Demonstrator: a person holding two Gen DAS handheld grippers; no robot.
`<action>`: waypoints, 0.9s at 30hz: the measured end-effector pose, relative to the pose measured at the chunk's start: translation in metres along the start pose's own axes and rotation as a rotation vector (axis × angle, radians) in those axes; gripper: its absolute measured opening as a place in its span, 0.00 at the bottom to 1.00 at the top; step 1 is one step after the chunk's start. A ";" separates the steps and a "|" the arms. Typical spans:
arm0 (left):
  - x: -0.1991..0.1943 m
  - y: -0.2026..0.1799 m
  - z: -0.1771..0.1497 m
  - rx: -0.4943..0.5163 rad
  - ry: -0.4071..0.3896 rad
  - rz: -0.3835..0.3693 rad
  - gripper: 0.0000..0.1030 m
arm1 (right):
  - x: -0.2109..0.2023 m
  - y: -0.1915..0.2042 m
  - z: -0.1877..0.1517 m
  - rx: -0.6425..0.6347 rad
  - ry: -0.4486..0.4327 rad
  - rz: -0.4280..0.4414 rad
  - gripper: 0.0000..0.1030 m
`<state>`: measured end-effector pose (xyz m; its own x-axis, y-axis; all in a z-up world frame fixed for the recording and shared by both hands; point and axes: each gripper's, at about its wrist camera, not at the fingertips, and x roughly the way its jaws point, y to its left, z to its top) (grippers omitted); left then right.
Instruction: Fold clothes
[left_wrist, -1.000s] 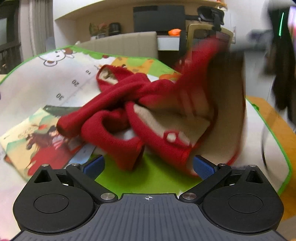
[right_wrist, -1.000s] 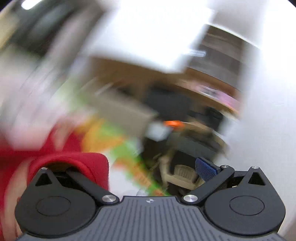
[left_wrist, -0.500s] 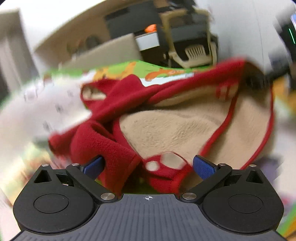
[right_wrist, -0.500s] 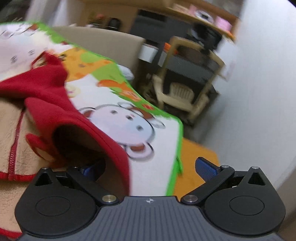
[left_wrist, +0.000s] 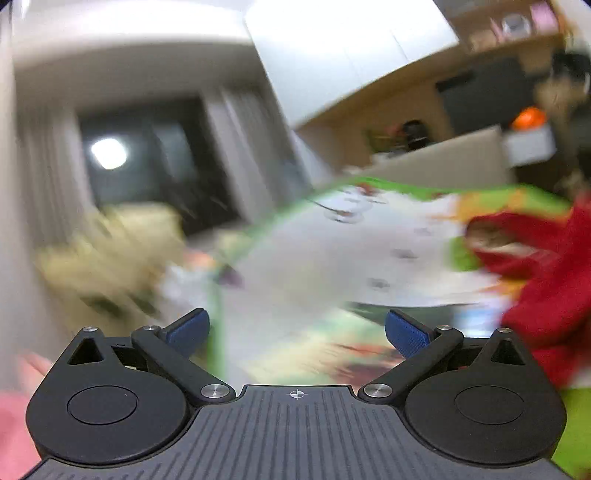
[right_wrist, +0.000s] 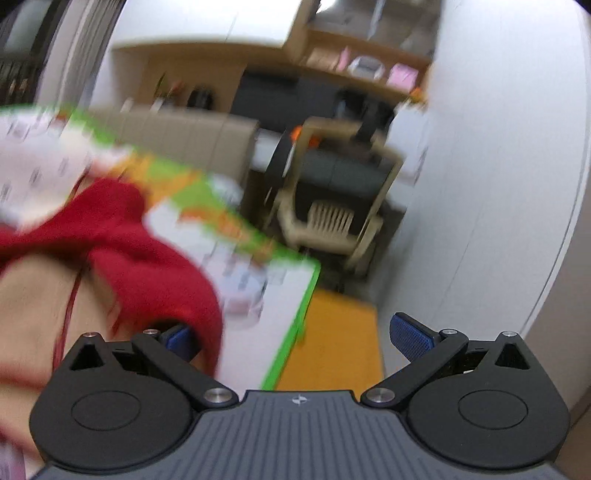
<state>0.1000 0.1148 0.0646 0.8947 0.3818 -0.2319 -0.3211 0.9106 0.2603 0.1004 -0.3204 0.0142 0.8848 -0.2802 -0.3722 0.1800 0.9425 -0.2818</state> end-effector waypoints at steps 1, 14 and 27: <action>-0.008 -0.009 -0.003 -0.016 0.016 -0.120 1.00 | -0.001 0.003 -0.004 -0.014 0.009 -0.003 1.00; -0.033 -0.219 -0.072 0.526 0.087 -0.594 1.00 | 0.048 0.035 0.046 -0.272 -0.055 -0.148 1.00; 0.009 -0.055 -0.013 0.321 -0.006 -0.216 1.00 | -0.037 0.033 0.039 -0.348 -0.002 0.096 1.00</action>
